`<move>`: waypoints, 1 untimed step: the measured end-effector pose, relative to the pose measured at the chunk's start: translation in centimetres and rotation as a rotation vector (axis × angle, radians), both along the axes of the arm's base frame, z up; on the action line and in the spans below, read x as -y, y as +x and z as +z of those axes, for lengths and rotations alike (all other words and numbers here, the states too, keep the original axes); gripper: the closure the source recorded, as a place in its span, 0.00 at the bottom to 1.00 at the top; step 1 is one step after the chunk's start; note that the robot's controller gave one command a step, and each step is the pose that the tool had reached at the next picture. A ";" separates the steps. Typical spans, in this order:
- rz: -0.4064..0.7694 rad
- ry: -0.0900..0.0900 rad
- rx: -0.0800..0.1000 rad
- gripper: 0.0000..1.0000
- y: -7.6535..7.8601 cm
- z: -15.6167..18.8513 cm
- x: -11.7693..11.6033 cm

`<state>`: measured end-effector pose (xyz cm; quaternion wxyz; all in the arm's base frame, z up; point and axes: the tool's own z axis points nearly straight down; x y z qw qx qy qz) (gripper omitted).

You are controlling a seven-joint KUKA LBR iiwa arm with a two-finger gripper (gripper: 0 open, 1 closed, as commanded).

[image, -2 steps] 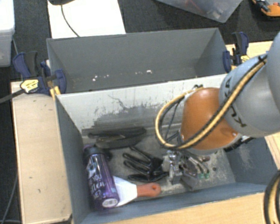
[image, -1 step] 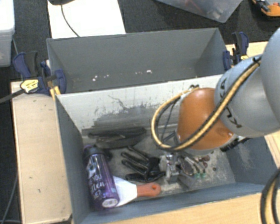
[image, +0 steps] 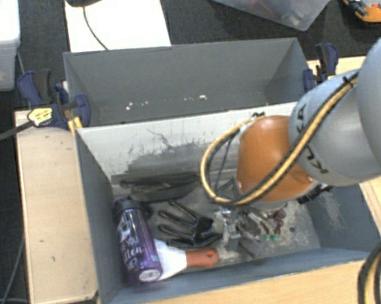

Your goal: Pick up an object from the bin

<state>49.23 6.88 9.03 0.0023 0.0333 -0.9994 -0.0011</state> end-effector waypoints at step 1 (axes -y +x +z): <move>0.082 0.001 0.007 1.00 1.6 1.2 -0.4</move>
Offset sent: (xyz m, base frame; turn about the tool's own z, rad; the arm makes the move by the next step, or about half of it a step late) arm -0.0074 -0.0024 0.0131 -0.0507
